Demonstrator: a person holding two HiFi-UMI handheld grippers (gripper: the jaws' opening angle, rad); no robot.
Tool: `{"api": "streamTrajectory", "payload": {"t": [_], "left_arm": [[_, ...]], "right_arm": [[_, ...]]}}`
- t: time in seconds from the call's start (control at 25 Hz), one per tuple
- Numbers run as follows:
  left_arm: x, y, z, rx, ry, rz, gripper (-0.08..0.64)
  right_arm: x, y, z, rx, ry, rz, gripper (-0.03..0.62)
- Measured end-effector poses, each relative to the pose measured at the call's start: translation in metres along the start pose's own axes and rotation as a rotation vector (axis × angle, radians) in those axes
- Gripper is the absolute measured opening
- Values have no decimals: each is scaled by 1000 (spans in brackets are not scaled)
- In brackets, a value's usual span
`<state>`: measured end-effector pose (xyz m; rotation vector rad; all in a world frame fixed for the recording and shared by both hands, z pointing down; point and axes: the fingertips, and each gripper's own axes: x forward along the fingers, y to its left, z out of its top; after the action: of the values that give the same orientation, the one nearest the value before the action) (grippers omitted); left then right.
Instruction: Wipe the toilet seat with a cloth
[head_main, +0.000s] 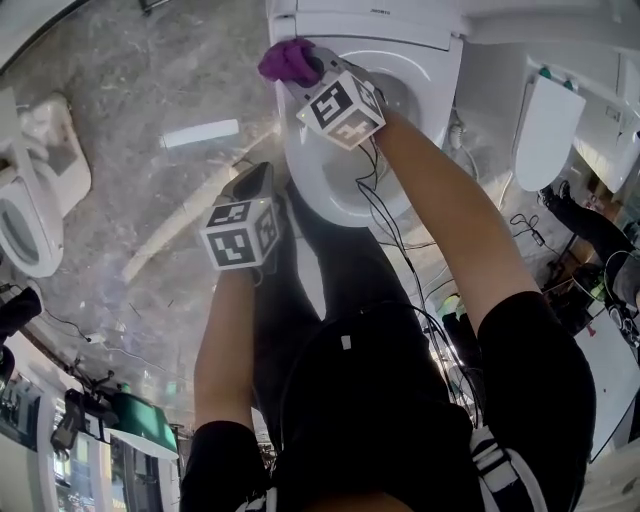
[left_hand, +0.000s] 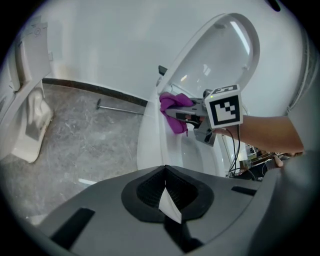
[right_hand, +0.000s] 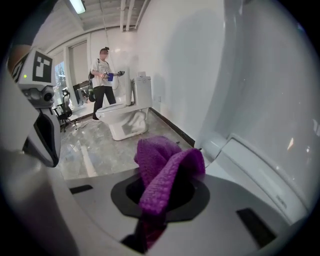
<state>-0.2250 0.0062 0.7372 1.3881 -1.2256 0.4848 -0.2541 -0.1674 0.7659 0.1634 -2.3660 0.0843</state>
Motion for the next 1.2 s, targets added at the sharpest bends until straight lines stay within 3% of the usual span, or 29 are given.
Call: {"api": "streamTrajectory", "payload": {"t": [0.36, 0.52, 0.68, 0.8, 0.96, 1.08, 1.2], "left_arm": [[-7, 16, -3, -21, -2, 2, 9], [-9, 20, -6, -24, 0, 2, 9], [-7, 22, -7, -10, 2, -3, 9], [-4, 17, -10, 4, 12, -9, 9], [-3, 10, -18, 17, 26, -19, 9], [-2, 7, -23, 31, 38, -20, 9], [0, 7, -24, 35, 41, -17, 9]], "right_arm": [[27, -41, 34, 44, 54, -90, 49], [18, -33, 26, 94, 8, -197, 49], [7, -11, 12, 161, -14, -227, 49], [0, 22, 0, 117, -19, -172, 49], [-8, 79, -14, -34, 1, 3, 49], [-16, 104, -24, -25, 2, 106, 49], [-20, 105, -28, 38, -24, 134, 49]]}}
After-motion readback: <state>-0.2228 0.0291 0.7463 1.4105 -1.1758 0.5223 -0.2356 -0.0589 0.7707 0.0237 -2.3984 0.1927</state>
